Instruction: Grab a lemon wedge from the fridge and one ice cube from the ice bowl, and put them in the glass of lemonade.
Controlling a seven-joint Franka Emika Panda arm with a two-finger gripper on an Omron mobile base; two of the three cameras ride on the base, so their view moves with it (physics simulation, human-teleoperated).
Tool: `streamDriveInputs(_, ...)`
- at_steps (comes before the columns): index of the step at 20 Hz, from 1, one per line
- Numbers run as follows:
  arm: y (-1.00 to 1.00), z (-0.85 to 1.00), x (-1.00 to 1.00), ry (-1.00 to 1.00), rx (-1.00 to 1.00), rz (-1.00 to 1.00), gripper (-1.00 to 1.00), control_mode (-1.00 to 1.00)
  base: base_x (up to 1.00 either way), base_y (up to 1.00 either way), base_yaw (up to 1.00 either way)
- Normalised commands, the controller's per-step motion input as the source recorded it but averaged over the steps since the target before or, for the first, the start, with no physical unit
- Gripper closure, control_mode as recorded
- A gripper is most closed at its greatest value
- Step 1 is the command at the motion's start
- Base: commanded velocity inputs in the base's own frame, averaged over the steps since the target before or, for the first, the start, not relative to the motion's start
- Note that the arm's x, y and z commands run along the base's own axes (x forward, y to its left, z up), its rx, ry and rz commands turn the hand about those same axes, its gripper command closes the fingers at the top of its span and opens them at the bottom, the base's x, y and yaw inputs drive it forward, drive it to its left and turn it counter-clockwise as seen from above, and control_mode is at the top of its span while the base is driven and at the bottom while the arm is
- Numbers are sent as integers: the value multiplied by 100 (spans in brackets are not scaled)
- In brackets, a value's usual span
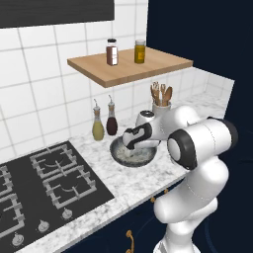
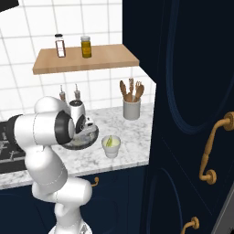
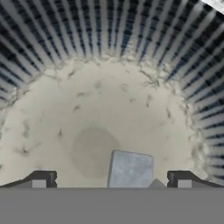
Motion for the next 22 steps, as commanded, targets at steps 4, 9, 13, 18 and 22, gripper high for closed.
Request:
streamDriveInputs(4,1,-9,-37,4,0,1,-100,-100,0,0,0)
streamDriveInputs(9,-3,-27,-11,1,0,0,-100,-100,0,0,0)
streamDriveInputs(13,-1,-7,0,2,0,0,-100,-100,0,0,0)
streamDriveInputs(18,-8,-25,-15,8,0,0,-100,-100,0,0,0)
streamDriveInputs(22,-8,-38,-26,8,0,0,-100,-100,0,0,0)
